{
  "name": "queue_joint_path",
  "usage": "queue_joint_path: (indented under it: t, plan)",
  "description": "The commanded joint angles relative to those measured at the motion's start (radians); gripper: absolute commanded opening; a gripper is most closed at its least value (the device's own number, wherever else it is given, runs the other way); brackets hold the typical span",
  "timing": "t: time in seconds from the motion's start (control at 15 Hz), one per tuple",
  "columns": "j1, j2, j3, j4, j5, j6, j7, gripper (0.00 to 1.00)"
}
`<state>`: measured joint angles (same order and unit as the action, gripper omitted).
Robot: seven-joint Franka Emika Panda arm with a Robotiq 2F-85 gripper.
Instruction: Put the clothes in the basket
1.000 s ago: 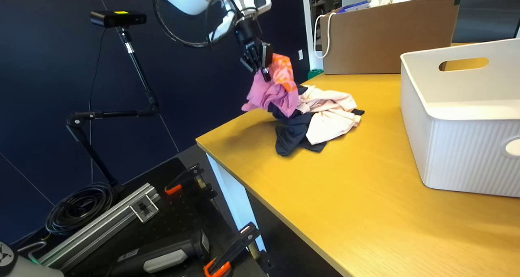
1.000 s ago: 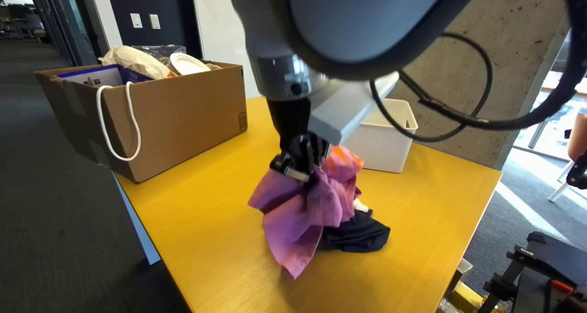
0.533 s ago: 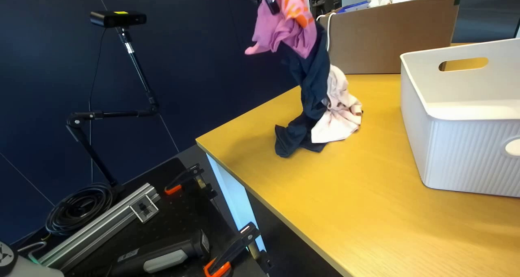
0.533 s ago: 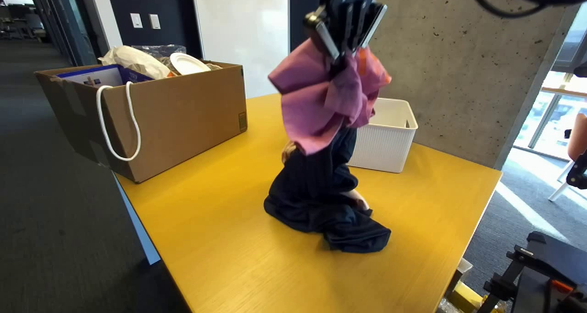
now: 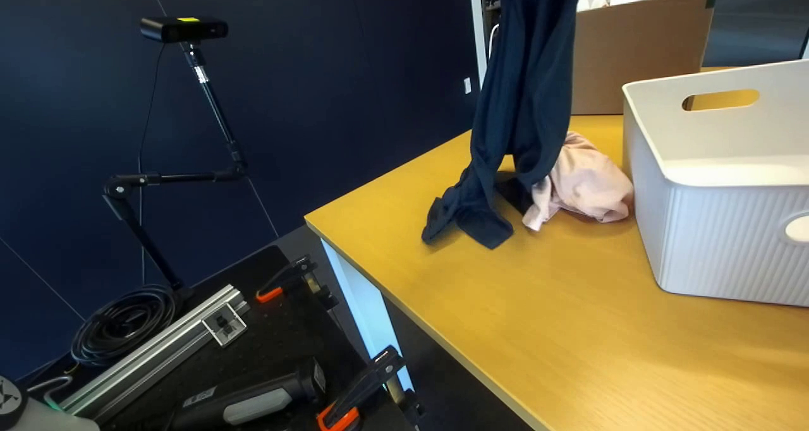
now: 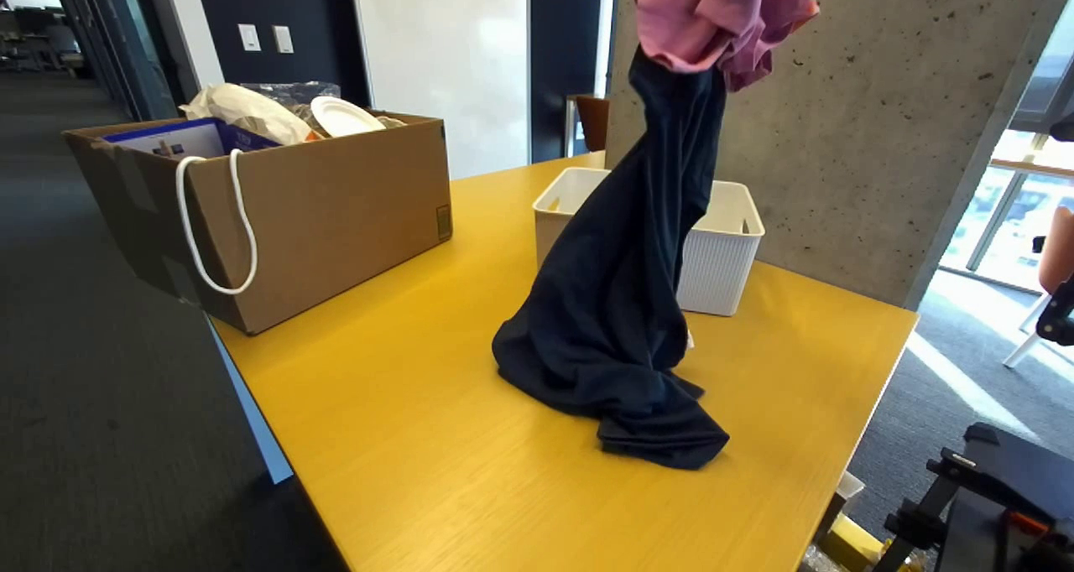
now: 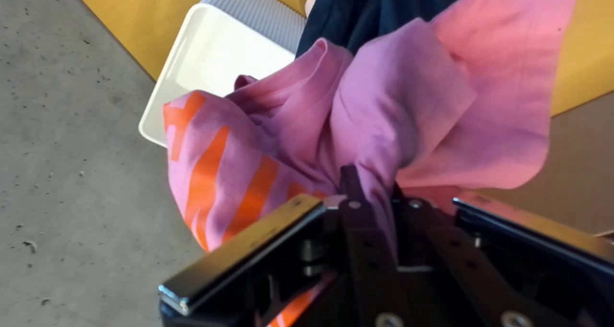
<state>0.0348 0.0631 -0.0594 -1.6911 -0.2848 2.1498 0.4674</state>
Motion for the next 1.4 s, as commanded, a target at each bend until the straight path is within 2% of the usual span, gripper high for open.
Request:
queue_joint_path:
  t: [0.0,0.27,0.53,0.67,0.93,1.33]
  plan:
    - [-0.059,0.036,-0.025,0.11,0.046,0.003,-0.014,0.03]
    - [-0.108,0.12,-0.058,0.25,0.075,0.014,0.007,0.03]
    - [-0.124,0.077,-0.083,0.366,0.09,-0.033,0.028,0.03]
    - [-0.136,0.103,-0.085,0.456,0.095,-0.055,0.026,0.03]
    - [-0.177,0.281,-0.09,0.634,0.213,-0.074,-0.052,0.03]
    - [-0.24,0.578,-0.054,0.794,0.34,-0.08,-0.198,0.03]
